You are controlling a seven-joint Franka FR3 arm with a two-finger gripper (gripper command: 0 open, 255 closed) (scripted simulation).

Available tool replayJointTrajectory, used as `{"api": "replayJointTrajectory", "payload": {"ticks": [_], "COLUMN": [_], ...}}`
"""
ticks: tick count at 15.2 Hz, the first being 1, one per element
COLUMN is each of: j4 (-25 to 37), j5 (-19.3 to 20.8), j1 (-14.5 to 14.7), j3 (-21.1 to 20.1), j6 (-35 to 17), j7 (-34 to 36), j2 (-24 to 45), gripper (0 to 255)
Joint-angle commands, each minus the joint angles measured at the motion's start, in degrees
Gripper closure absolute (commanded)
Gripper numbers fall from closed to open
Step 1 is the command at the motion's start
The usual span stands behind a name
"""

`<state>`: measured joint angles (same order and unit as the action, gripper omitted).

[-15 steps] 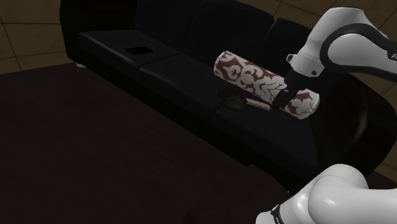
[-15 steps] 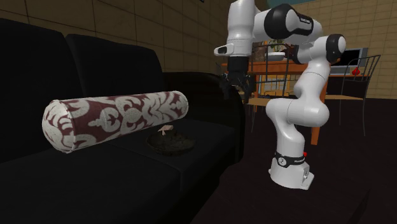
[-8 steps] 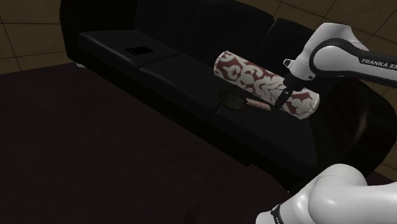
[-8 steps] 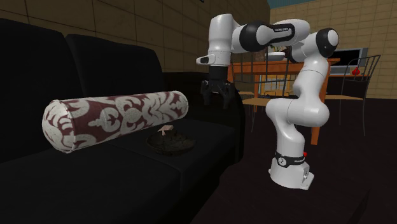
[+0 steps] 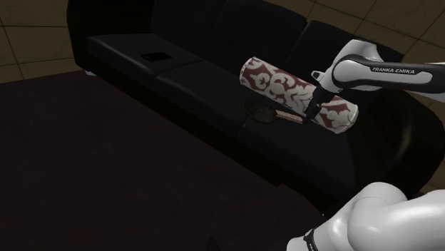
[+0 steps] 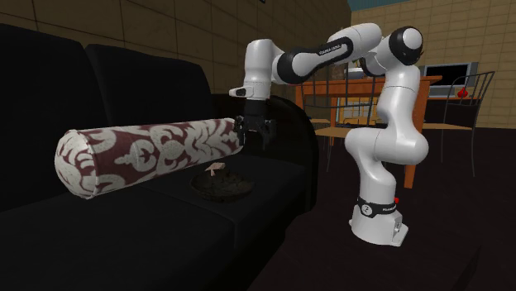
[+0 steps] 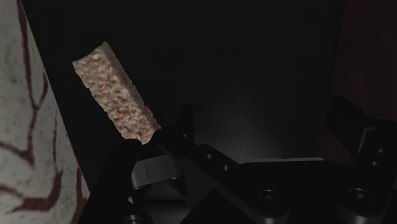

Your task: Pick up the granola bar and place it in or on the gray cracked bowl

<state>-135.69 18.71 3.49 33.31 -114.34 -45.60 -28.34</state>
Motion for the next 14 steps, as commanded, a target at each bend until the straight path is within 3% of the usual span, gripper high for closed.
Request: {"api": "replayJointTrajectory", "payload": {"ticks": [1,5,9,11,14], "j4": [2.24,8.01,15.21,18.14,17.18], "j5": [-1.01,-6.44,-17.75,-23.01,-24.86], "j1": [1.69,5.83,9.30,8.90,8.30], "j3": [3.28,10.61,17.21,18.02,17.66], "j6": [-2.62,-7.41,-10.49,-10.76,-12.77], "j7": [-5.37,-17.54,-32.71,-38.58,-39.85], "j2": [3.86,13.46,25.75,30.70,32.47], "gripper": [0,0,0,0,0]}}
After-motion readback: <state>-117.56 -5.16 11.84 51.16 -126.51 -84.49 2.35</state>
